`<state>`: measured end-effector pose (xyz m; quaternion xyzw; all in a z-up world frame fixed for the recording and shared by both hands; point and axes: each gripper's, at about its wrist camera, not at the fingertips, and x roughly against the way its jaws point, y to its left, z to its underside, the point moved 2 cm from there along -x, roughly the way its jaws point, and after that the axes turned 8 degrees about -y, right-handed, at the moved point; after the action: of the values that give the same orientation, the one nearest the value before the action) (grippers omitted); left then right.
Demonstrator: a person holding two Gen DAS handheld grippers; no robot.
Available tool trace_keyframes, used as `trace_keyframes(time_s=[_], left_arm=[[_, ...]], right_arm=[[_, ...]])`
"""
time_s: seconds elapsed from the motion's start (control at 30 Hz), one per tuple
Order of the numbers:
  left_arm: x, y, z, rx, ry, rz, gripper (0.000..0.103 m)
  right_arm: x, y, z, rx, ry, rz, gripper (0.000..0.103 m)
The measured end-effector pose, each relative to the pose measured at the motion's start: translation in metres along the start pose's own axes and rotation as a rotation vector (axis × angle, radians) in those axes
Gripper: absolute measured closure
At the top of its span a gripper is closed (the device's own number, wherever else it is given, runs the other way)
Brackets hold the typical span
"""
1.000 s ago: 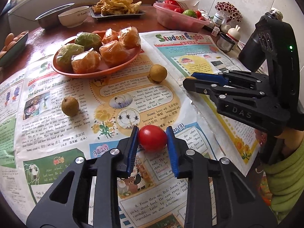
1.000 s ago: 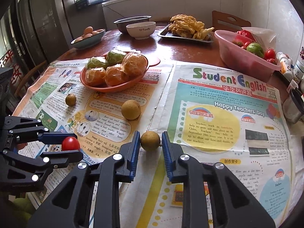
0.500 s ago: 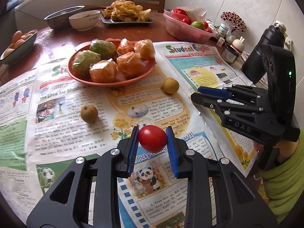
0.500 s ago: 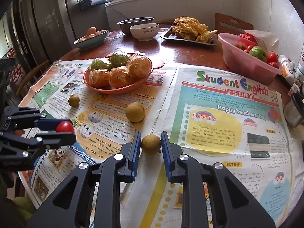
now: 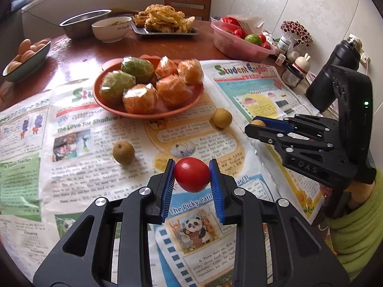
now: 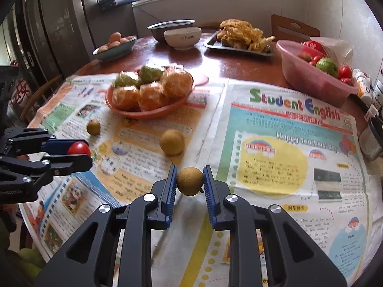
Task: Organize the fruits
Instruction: 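Lift the tomato and brown fruit and carry them over the orange bowl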
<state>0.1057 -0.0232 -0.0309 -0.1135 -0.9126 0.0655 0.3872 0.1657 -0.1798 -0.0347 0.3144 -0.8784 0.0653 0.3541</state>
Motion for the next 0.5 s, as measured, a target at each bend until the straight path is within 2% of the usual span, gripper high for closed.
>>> trace_keyframes(time_s=[0.5], left_arm=[[0.005, 0.047, -0.048, 0.028, -0.059, -0.074, 0.082]], right_arm=[[0.0, 0.03, -0.052, 0.057, -0.071, -0.067, 0.082]])
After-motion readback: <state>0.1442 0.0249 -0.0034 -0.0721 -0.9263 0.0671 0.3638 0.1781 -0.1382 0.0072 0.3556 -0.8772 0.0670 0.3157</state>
